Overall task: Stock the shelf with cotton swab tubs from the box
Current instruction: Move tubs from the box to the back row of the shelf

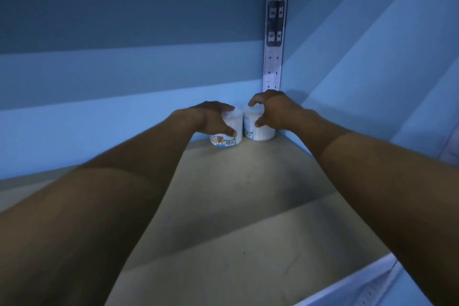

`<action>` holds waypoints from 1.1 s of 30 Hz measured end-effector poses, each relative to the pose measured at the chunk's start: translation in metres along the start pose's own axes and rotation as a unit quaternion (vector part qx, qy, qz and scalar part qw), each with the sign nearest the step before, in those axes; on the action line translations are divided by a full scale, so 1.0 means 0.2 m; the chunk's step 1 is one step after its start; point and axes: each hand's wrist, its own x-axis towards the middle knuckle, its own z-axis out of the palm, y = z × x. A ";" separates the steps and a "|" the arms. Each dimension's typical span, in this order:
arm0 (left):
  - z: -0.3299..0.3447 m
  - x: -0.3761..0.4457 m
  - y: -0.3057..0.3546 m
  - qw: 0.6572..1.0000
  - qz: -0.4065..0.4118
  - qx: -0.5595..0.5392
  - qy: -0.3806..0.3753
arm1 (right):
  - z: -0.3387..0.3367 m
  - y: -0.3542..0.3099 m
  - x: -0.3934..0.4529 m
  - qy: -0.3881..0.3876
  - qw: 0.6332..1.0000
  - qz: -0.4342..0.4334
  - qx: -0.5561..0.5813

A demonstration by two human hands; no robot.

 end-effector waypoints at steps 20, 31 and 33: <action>-0.19 -0.91 0.14 0.995 0.022 -0.085 0.047 | -0.34 -0.32 -0.85 -0.032 0.998 -0.057 0.009; -0.09 -1.50 0.16 0.994 0.071 -0.064 0.050 | -0.38 -0.46 -1.42 -0.016 0.993 -0.110 0.036; -0.05 -1.60 0.17 0.993 0.079 -0.074 0.041 | -0.37 -0.50 -1.51 -0.014 0.992 -0.118 0.052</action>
